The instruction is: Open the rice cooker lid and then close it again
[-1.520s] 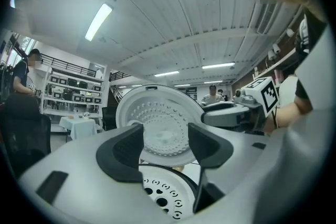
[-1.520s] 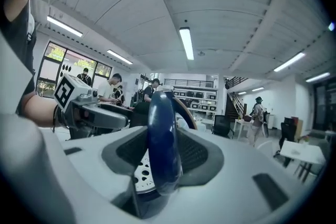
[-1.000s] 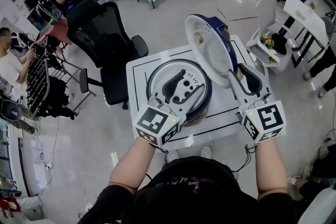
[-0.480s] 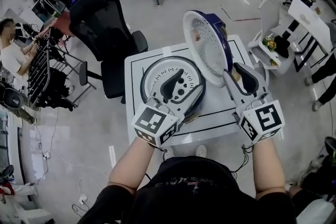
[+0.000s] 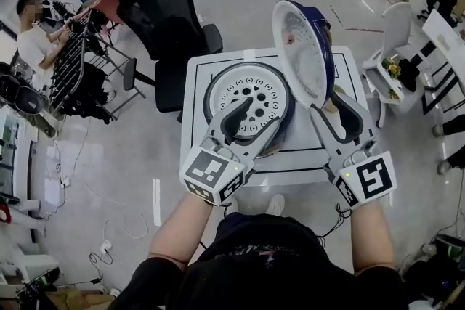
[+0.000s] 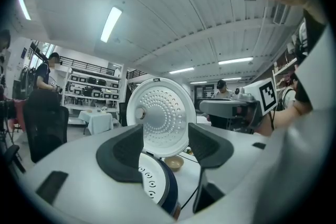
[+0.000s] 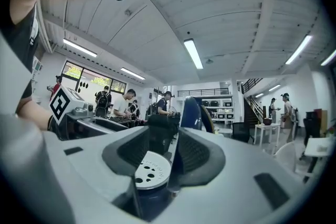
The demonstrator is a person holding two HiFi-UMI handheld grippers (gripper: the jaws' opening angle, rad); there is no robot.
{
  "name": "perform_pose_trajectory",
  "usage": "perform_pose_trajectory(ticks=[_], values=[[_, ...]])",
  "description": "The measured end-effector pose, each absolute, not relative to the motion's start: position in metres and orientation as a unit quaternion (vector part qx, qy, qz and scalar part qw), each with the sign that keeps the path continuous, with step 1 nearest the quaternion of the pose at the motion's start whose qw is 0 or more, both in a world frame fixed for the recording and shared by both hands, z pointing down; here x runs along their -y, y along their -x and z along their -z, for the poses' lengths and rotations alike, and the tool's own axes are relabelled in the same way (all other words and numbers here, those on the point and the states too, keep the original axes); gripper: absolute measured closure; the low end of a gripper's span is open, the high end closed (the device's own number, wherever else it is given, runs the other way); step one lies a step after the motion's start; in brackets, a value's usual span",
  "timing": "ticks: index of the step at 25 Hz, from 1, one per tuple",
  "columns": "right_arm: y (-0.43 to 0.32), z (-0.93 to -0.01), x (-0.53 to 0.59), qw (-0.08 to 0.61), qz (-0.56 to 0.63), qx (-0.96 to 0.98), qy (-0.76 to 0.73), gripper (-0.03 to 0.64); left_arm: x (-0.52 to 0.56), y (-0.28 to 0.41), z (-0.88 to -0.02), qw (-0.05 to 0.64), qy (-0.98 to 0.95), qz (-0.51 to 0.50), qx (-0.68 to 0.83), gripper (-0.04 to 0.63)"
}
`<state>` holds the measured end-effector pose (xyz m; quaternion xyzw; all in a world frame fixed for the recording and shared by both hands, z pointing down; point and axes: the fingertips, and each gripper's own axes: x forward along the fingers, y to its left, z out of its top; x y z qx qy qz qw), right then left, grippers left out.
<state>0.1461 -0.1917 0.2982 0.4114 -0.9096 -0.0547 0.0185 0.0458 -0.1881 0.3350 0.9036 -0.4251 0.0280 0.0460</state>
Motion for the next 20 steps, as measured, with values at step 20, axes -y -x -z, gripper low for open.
perform_pose_trajectory(ticks=[20], values=[[-0.007, -0.305, 0.114, -0.003, 0.044, 0.925, -0.378, 0.35, 0.111, 0.088, -0.332, 0.046, -0.884, -0.013, 0.466, 0.277]])
